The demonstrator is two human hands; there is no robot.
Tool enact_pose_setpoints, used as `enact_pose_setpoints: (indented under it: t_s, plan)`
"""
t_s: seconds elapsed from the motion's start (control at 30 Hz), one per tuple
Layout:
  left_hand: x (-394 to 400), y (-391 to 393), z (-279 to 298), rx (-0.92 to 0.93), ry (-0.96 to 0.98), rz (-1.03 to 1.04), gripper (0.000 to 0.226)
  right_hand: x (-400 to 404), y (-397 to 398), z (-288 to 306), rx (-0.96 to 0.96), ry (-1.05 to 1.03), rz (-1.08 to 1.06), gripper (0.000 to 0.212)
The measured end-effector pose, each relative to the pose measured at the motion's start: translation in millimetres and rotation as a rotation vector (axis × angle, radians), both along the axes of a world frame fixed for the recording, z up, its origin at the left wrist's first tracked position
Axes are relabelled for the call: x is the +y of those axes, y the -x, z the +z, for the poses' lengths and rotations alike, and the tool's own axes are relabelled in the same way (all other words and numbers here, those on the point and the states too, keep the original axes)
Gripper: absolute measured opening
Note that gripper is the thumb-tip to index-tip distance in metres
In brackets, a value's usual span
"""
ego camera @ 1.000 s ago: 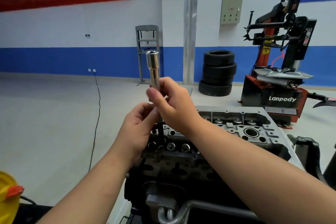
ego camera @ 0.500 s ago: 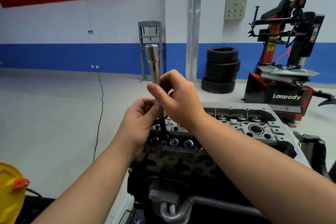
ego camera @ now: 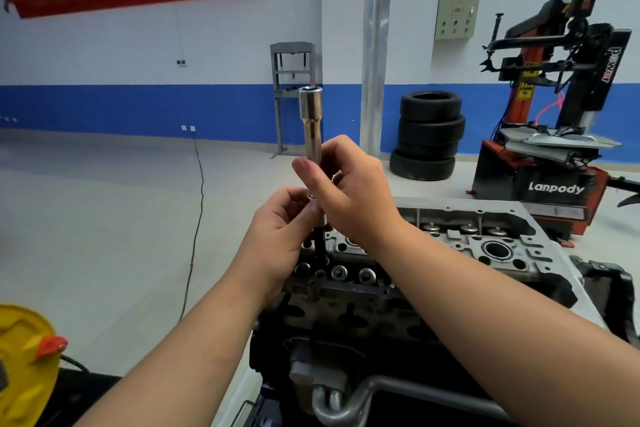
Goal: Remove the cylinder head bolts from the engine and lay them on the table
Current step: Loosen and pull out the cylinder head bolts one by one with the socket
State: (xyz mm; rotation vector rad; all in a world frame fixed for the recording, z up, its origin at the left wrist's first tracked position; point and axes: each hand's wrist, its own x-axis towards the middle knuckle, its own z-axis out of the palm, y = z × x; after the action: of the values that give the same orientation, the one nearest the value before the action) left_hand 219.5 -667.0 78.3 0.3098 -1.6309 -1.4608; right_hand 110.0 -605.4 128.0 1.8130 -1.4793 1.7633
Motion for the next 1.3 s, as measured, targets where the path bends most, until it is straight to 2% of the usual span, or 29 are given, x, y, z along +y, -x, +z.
enact_pose_setpoints:
  t_s: [0.13, 0.23, 0.37, 0.47, 0.63, 0.73, 0.83, 1.03, 1.17, 1.3]
  plan:
    - [-1.3, -2.6, 1.1, -0.066, -0.029, -0.101, 0.045, -0.7, 1.8, -0.3, 0.095, -0.085, -0.016, 0.030]
    - [-2.2, -4.1, 2.4, -0.047, -0.042, -0.126, 0.042, -0.1, 1.3, 0.6, 0.074, -0.090, 0.018, 0.035]
    - [-1.7, -2.0, 0.0, 0.009, -0.013, -0.032, 0.038, 0.9, -0.3, -0.2, 0.048, -0.053, 0.042, 0.019]
    - [-0.7, -0.1, 0.0, 0.024, -0.019, -0.028, 0.037, 0.0, -1.0, -1.0, 0.044, -0.048, 0.031, 0.016]
    - [-4.6, -4.1, 0.3, -0.023, -0.064, -0.126, 0.037, 0.5, 0.4, 0.3, 0.043, -0.114, 0.050, 0.033]
    - [-3.4, -4.2, -0.3, 0.002, -0.037, -0.064, 0.035, 2.7, -0.4, 0.7, 0.021, -0.072, 0.076, 0.030]
    - [-1.7, -1.3, 0.0, 0.023, -0.038, 0.020, 0.046, 2.3, -0.1, 1.2, -0.005, -0.024, 0.040, 0.024]
    - [-1.8, -3.8, 2.6, -0.044, -0.057, -0.135, 0.044, 0.8, -0.5, -0.2, 0.045, -0.118, 0.031, 0.036]
    - [0.0, -1.9, 3.0, -0.008, -0.029, -0.061, 0.042, 1.3, 0.0, 0.7, 0.035, -0.056, 0.048, 0.019]
    - [-0.1, -0.3, 2.6, 0.025, -0.044, -0.039, 0.039, 1.2, 0.3, 0.4, 0.035, -0.050, 0.017, 0.014]
